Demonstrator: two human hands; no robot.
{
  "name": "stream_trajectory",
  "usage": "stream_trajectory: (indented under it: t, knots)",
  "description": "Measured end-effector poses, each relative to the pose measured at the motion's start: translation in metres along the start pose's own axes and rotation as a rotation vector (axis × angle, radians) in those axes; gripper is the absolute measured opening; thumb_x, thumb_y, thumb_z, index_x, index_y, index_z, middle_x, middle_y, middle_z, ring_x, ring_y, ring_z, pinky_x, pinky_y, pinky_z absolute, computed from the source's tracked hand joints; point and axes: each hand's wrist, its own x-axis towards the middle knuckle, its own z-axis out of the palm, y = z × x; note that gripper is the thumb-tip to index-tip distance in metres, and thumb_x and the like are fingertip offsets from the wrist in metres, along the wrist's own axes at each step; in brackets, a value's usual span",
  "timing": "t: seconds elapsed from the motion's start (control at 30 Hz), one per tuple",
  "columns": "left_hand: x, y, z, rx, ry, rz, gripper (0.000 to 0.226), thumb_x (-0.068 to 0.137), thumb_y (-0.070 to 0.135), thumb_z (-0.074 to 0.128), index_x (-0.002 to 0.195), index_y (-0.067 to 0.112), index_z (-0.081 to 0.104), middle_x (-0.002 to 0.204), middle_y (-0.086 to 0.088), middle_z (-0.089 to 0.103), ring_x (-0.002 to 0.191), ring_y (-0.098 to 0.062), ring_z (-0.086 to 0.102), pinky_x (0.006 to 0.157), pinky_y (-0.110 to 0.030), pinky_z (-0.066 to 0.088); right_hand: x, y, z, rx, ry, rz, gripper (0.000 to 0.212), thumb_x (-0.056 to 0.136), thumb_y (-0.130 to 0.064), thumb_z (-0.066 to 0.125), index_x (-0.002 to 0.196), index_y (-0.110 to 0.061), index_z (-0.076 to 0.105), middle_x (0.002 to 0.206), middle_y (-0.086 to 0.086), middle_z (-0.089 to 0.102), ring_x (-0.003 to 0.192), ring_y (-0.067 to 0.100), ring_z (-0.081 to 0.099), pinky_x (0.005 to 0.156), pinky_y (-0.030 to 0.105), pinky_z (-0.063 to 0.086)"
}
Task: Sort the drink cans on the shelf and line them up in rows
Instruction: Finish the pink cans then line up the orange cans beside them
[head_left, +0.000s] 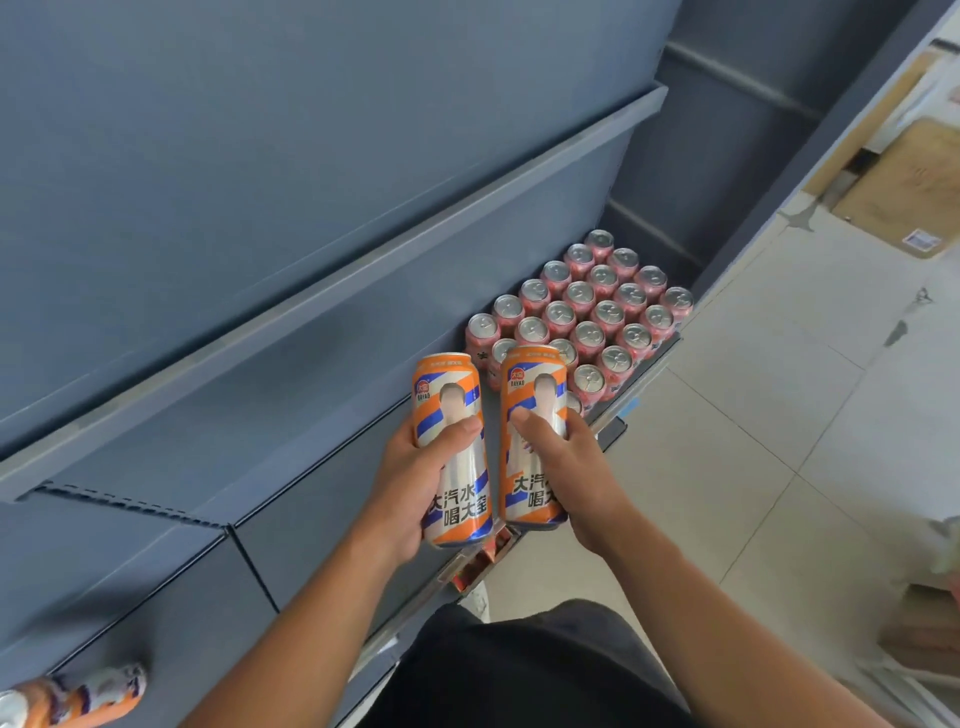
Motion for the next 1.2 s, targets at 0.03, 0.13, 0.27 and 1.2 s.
stream_trajectory:
  t: [0.03,0.13,0.27,1.2]
  knots:
    - [0.004,0.002,-0.003,-0.003,0.01,-0.003,0.05,0.067,0.034,0.076,0.113,0.02,0.064,0.099,-0.011,0.075,0.089,-0.029,0.073,0.072,-0.04,0.06,0.006,-0.001,0.004,-0.013,-0.003,0.007,0.025,0.091,-0.036,0.066,0.111,-0.025,0.056,0.095,-0.001,0.073,0.078,0.015,0.074,0.059,0.025,0.057]
    - [0.017,0.007,-0.013,-0.02,0.038,-0.01,0.036,0.076,0.027,0.075,0.11,0.021,0.065,0.098,-0.01,0.075,0.087,-0.027,0.073,0.073,-0.04,0.06,0.026,-0.005,0.013,-0.061,-0.019,0.03,0.024,0.091,-0.039,0.066,0.11,-0.029,0.056,0.095,-0.002,0.073,0.079,0.014,0.074,0.061,0.027,0.058]
    - [0.034,0.01,-0.022,-0.052,0.084,-0.026,0.031,0.079,0.025,0.075,0.109,0.022,0.065,0.097,-0.008,0.076,0.088,-0.025,0.073,0.074,-0.039,0.06,0.053,-0.011,0.021,-0.1,-0.054,0.048,0.017,0.091,-0.036,0.066,0.105,-0.027,0.062,0.088,-0.004,0.075,0.08,0.016,0.074,0.065,0.031,0.06]
    - [0.174,0.003,0.02,0.053,0.603,0.079,0.072,0.069,-0.018,0.075,0.12,0.02,0.041,0.094,0.009,0.063,0.077,0.005,0.066,0.068,-0.016,0.053,0.263,-0.052,0.01,-0.424,-0.497,-0.025,0.062,0.074,0.004,0.079,0.121,-0.021,0.048,0.096,-0.006,0.068,0.082,0.002,0.068,0.07,0.017,0.053]
